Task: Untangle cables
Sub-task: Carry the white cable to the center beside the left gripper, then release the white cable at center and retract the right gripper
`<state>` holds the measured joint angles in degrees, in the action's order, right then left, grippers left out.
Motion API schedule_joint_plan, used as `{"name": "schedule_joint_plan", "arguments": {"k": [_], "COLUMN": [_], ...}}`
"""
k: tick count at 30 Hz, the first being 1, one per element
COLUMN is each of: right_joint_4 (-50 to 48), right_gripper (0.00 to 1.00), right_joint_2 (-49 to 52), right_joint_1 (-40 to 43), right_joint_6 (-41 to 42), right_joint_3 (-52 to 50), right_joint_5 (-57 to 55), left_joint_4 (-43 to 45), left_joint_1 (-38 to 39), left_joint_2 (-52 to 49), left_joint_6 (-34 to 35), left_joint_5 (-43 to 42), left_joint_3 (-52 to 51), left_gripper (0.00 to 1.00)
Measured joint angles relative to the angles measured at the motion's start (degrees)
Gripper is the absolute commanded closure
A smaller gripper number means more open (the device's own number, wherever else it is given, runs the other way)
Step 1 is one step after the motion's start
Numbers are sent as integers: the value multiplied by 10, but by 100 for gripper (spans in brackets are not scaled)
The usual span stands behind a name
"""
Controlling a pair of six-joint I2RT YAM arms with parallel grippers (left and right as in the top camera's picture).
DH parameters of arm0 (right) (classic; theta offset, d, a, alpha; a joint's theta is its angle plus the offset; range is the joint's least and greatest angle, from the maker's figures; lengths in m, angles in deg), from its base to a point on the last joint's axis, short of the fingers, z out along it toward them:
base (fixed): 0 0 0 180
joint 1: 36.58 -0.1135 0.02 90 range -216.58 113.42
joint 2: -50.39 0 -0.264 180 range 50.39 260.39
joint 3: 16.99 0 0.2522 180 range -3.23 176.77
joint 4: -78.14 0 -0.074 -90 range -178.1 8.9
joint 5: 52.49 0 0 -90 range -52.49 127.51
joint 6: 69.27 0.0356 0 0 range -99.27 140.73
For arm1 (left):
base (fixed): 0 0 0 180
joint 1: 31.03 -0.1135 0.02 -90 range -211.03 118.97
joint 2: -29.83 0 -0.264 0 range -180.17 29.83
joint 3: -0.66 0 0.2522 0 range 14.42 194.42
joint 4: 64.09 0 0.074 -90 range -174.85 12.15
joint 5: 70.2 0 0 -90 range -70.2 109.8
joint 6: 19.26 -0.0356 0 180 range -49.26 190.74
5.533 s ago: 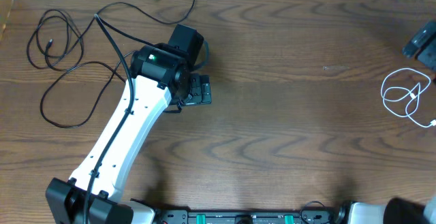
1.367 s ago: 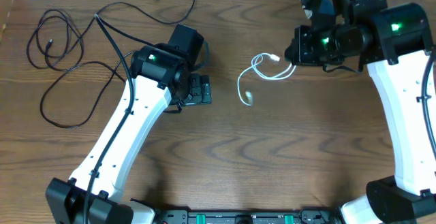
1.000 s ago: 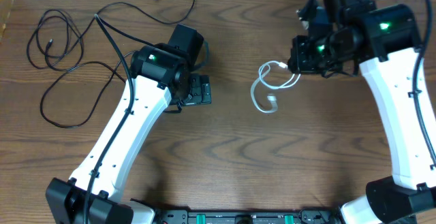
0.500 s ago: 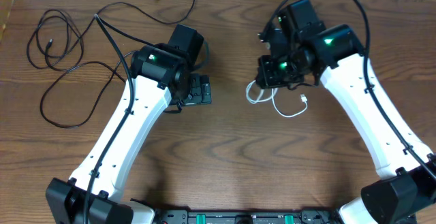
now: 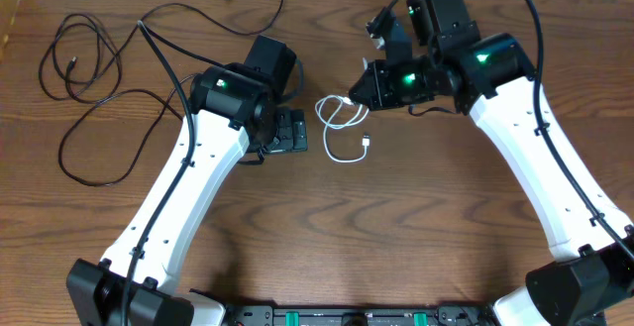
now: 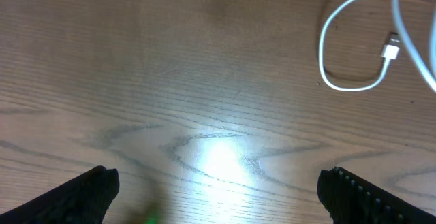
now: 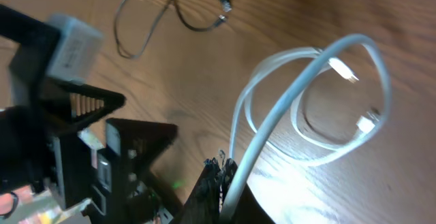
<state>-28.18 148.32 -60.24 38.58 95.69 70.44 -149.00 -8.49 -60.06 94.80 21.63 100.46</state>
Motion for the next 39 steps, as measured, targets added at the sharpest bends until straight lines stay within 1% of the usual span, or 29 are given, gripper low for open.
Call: {"name": "schedule_joint_plan", "arguments": {"k": [3, 7, 12, 14, 16, 18, 19, 23, 26, 28, 29, 33, 35, 39], "right_joint_4": [38, 54, 15, -12, -33, -45, -47, -43, -31, -14, 0, 54, 84, 140], "right_gripper": [99, 99, 96, 93, 82, 78, 74, 63, 44, 25, 20, 9, 1, 1], "right_joint_2": [0, 0, 0, 0, 0, 0, 0, 0, 0, 0, 0, 0, 0, 0], "right_joint_1": [2, -7, -26, -33, -38, -39, -40, -44, -43, -39, -35, -4, 24, 90], "right_joint_6": [2, 4, 17, 28, 42, 52, 56, 63, 61, 57, 52, 38, 34, 27], "right_joint_3": [0, -6, -58, -90, -117, -134, -140, -143, -143, -143, -140, -111, -87, -47], "right_joint_5": [-39, -90, -115, -120, -121, -123, -124, -124, -124, -124, -124, -133, -144, -179], "left_joint_4": [0, 0, 0, 0, 0, 0, 0, 0, 0, 0, 0, 0, 0, 0], "left_joint_1": [0, 0, 0, 0, 0, 0, 0, 0, 0, 0, 0, 0, 0, 0], "left_joint_2": [0, 0, 0, 0, 0, 0, 0, 0, 0, 0, 0, 0, 0, 0], "left_joint_6": [0, 0, 0, 0, 0, 0, 0, 0, 0, 0, 0, 0, 0, 0], "left_joint_5": [0, 0, 0, 0, 0, 0, 0, 0, 0, 0, 0, 0, 0, 0], "left_joint_3": [0, 0, 0, 0, 0, 0, 0, 0, 0, 0, 0, 0, 0, 0], "left_gripper": [2, 2, 2, 2, 2, 2, 2, 2, 2, 2, 2, 2, 2, 2]}}
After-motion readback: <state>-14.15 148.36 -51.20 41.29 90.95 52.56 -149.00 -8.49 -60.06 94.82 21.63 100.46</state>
